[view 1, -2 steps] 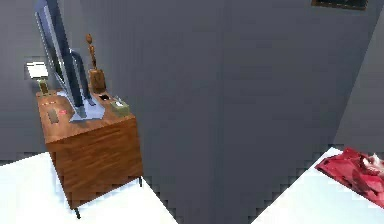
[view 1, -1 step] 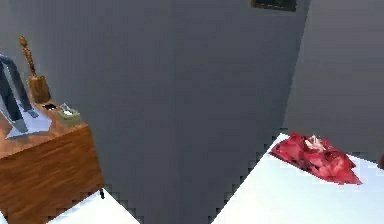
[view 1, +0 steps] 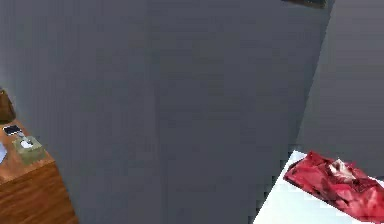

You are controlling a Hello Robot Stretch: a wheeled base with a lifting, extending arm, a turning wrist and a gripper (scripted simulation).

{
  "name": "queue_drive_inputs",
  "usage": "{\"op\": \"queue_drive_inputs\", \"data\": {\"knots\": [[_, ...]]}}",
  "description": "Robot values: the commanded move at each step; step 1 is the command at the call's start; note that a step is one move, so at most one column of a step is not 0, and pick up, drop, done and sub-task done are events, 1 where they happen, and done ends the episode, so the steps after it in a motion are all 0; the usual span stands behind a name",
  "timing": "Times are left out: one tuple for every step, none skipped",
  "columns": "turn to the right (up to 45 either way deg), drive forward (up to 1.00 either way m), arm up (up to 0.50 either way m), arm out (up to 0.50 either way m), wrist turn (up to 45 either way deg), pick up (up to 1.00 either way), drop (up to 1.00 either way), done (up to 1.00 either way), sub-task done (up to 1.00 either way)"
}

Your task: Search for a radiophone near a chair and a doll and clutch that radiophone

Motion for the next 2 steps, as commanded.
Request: {"op": "queue_drive_inputs", "data": {"knots": [[33.0, 0.00, 0.00, 0.00, 0.0, 0.00, 0.00, 0.00, 0.00], [0.0, 0.25, 0.00, 0.00, 0.0, 0.00, 0.00, 0.00, 0.00]]}}
